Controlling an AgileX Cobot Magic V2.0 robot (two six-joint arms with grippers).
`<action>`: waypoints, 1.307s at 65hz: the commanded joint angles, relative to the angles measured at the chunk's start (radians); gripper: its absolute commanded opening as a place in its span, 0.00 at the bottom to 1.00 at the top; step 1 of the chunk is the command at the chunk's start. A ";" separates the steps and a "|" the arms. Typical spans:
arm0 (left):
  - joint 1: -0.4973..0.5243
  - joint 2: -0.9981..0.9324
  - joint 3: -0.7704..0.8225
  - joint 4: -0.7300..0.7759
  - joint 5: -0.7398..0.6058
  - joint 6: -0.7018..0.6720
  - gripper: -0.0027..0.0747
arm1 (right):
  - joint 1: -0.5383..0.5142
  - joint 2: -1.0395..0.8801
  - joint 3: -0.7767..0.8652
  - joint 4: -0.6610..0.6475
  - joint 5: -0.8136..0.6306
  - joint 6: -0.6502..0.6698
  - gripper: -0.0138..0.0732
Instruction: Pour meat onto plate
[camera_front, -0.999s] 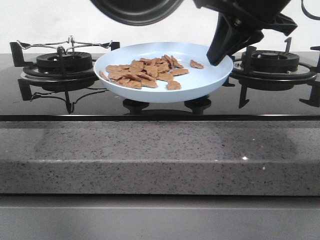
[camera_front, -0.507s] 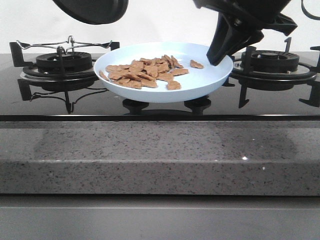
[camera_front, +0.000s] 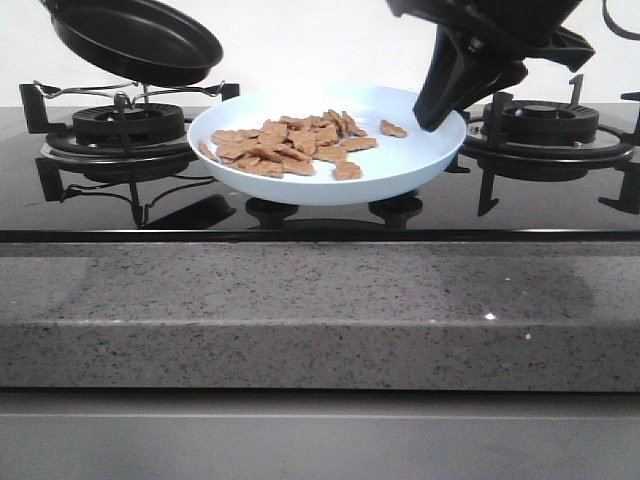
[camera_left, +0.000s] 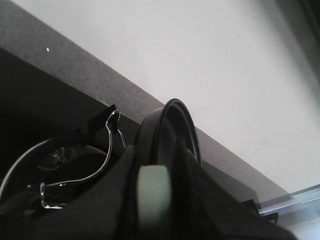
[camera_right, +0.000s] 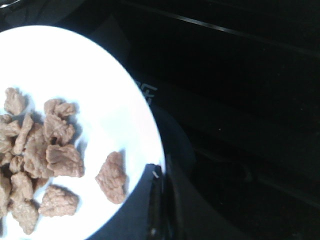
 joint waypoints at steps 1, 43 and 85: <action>0.023 0.002 -0.040 -0.138 0.114 -0.033 0.01 | 0.002 -0.040 -0.023 0.021 -0.044 -0.010 0.02; 0.071 0.122 -0.040 -0.143 0.246 -0.101 0.41 | 0.002 -0.040 -0.023 0.021 -0.044 -0.010 0.02; 0.198 -0.039 -0.040 0.186 0.229 -0.130 0.72 | 0.002 -0.040 -0.023 0.021 -0.045 -0.010 0.02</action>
